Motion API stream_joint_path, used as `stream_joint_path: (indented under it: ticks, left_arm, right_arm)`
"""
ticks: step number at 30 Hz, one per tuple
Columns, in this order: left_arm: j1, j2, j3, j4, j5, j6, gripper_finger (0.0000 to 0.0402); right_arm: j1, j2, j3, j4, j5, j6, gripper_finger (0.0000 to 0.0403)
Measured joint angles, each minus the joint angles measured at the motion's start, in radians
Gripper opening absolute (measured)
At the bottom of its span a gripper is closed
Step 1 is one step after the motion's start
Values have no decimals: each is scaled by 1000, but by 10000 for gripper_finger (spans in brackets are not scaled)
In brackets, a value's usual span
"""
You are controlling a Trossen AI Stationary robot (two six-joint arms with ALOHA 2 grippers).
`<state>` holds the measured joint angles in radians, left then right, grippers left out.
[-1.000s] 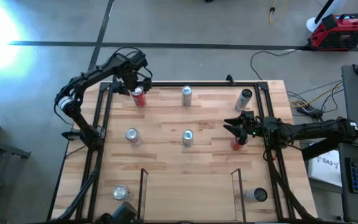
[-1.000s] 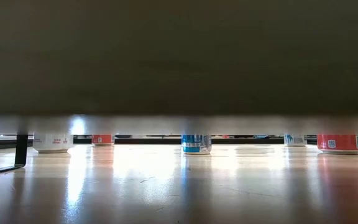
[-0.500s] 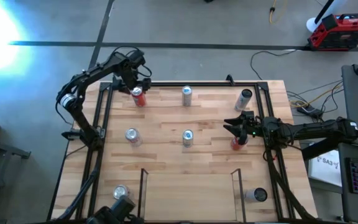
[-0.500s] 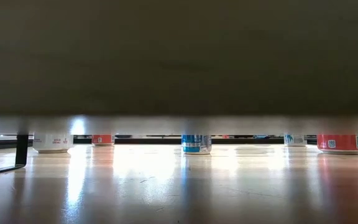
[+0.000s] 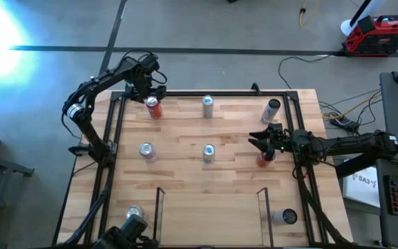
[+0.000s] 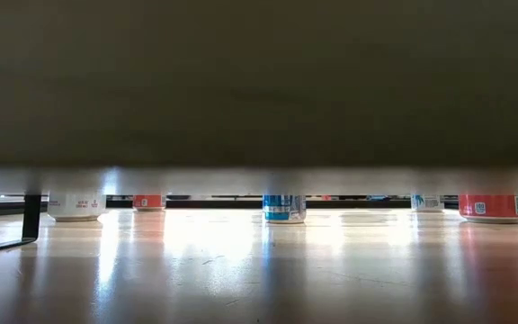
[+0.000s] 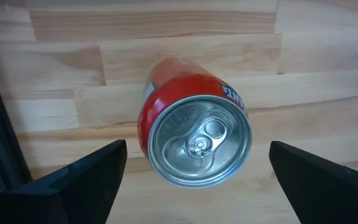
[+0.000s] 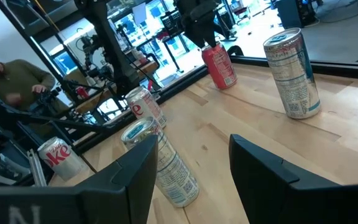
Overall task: Place canned beverage on shelf
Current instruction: Put the left red soda can on the shelf
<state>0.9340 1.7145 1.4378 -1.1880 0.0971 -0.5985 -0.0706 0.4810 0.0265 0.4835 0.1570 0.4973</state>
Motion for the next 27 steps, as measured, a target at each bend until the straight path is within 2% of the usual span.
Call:
stream_joint_path:
  ticks: [6, 9, 14, 21, 27]
  left_arm:
    - [2, 0, -52, 64, 22, 14, 339]
    - [14, 0, -57, 77, 68, 18, 311]
    - [14, -2, -57, 78, 71, 18, 263]
    - [13, 0, -39, 26, 67, 2, 262]
    - [6, 0, 39, -66, 41, -52, 262]
  right_arm:
    - [0, 0, 0, 0, 0, 0, 183]
    - [0, 0, 0, 0, 0, 0, 183]
    - [0, 0, 0, 0, 0, 0, 183]
    - [0, 0, 0, 0, 0, 0, 183]
    - [0, 0, 0, 0, 0, 0, 183]
